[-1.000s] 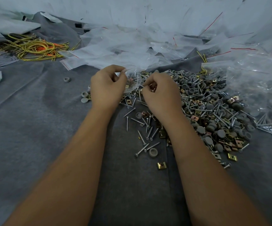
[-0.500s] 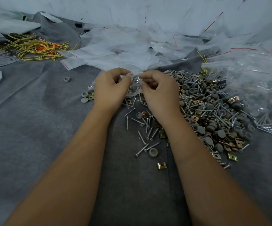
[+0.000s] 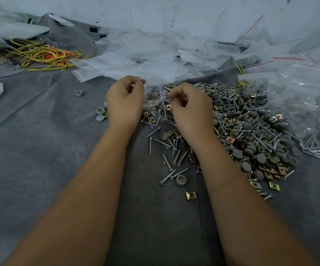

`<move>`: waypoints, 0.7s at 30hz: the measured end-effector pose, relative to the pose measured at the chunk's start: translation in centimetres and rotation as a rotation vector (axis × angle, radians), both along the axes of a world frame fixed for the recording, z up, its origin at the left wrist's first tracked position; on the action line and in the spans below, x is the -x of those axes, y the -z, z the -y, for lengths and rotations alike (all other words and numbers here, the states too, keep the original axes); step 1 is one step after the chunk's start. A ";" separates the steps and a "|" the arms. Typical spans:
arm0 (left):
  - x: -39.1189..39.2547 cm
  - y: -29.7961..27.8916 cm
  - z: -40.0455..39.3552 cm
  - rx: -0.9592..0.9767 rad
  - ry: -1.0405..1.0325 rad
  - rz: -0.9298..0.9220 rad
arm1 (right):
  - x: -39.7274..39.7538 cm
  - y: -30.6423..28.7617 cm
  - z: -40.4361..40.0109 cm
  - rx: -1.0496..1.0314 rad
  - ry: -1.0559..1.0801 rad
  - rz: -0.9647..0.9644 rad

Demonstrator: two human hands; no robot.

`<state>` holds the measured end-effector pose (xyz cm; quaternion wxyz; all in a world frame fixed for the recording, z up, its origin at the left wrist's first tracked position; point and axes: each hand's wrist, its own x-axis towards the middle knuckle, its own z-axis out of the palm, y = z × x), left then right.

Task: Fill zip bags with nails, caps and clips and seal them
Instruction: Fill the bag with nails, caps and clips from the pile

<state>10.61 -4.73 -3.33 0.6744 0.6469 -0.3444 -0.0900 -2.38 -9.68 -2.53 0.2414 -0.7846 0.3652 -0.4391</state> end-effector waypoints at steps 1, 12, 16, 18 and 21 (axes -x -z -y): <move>-0.1 0.0 0.1 0.018 -0.028 -0.039 | 0.1 0.0 0.0 0.014 0.005 -0.067; -0.3 -0.2 0.1 0.096 -0.082 -0.138 | 0.4 -0.4 -0.4 0.167 -0.128 -0.646; -0.3 -0.2 0.2 0.098 -0.074 -0.147 | 0.4 -0.5 -0.6 0.161 -0.142 -0.674; -0.3 -0.3 0.2 0.102 -0.072 -0.151 | 0.4 -0.3 -0.6 0.175 -0.140 -0.670; -0.3 -0.2 0.2 0.099 -0.072 -0.155 | 0.4 -0.2 -0.7 0.156 -0.130 -0.529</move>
